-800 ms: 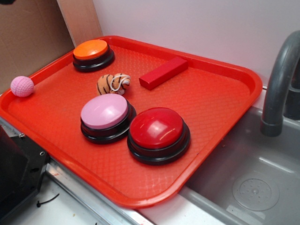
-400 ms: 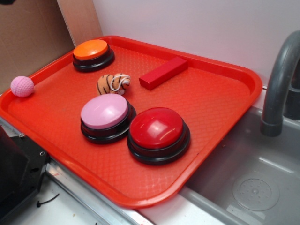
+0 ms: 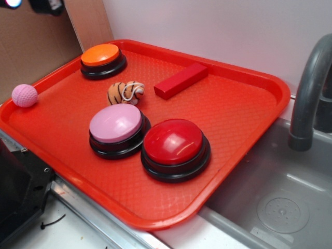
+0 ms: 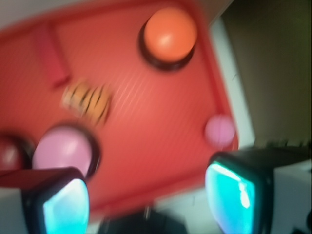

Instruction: Push the orange button.

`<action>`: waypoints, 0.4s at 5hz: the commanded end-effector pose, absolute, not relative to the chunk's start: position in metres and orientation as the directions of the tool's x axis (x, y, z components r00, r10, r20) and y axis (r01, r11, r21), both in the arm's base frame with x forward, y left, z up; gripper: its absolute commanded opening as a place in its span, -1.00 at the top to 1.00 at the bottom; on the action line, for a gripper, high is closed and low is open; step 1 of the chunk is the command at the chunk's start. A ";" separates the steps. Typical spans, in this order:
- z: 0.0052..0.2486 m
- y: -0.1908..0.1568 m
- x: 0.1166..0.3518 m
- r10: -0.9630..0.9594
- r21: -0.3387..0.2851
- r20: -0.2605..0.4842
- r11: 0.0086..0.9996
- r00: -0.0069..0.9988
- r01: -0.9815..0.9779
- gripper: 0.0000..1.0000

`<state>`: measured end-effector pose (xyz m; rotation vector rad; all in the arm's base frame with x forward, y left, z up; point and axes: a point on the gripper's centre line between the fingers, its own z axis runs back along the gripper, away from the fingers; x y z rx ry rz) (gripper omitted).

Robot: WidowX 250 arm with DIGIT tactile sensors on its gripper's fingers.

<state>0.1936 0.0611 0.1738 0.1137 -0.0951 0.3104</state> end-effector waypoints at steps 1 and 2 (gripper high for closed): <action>0.125 0.113 0.229 0.448 0.032 0.246 0.882 0.859 -0.470 -1.00; 0.102 0.128 0.245 0.563 0.036 0.237 0.809 0.792 -0.586 -1.00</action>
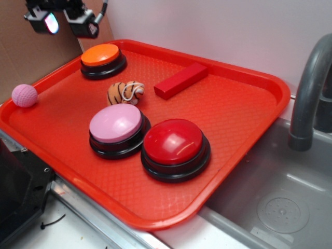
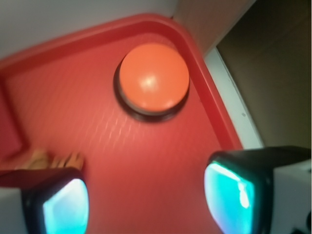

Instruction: Push the orange button.

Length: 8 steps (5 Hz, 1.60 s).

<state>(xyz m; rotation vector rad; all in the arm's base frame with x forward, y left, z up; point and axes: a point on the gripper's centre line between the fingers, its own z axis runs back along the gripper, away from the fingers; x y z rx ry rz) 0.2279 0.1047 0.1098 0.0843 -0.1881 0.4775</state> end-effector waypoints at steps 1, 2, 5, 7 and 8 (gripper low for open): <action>0.093 0.136 0.252 0.629 0.067 0.278 0.741 0.726 -0.668 -1.00; 0.084 0.146 0.265 0.633 0.064 0.297 0.734 0.715 -0.676 -1.00; 0.063 0.149 0.273 0.627 0.046 0.278 0.748 0.728 -0.662 -1.00; 0.062 0.148 0.268 0.625 0.057 0.257 0.751 0.737 -0.658 -1.00; 0.076 0.146 0.263 0.611 0.049 0.271 0.763 0.744 -0.644 -1.00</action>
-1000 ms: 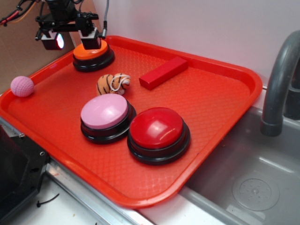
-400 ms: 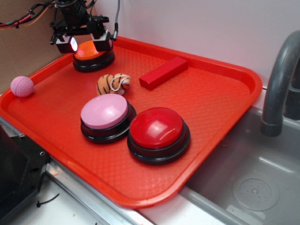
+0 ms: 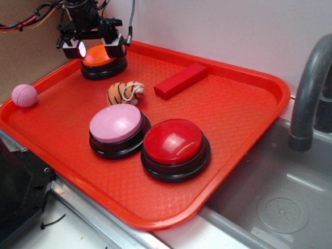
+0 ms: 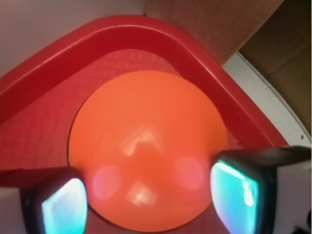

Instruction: Push the orange button.

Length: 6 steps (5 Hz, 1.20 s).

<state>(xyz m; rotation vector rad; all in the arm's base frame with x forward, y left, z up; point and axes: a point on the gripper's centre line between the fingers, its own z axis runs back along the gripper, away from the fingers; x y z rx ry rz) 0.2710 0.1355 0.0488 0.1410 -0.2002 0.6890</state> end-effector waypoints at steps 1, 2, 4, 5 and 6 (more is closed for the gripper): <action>0.092 0.146 0.255 0.561 0.061 0.319 0.793 0.764 -0.607 -1.00; 0.102 0.142 0.253 0.550 0.063 0.325 0.799 0.769 -0.598 -1.00; 0.115 0.136 0.247 0.541 0.029 0.300 0.818 0.786 -0.575 -1.00; 0.123 0.132 0.245 0.545 0.039 0.308 0.812 0.779 -0.583 -1.00; 0.127 0.128 0.243 0.541 0.035 0.310 0.815 0.782 -0.578 -1.00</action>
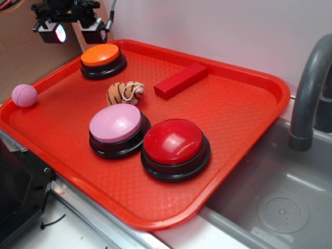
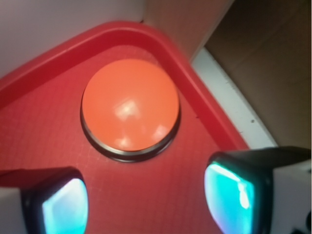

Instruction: Push the orange button.

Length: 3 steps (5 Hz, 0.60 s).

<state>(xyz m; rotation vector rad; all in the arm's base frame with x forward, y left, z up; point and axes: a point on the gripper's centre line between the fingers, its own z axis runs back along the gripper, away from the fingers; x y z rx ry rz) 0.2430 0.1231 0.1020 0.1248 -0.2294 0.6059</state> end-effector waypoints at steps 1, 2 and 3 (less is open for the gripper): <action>0.127 0.125 0.244 0.536 0.050 0.300 0.817 0.789 -0.574 -1.00; 0.131 0.121 0.242 0.534 0.051 0.290 0.820 0.794 -0.570 -1.00; 0.137 0.116 0.240 0.529 0.050 0.289 0.824 0.798 -0.564 -1.00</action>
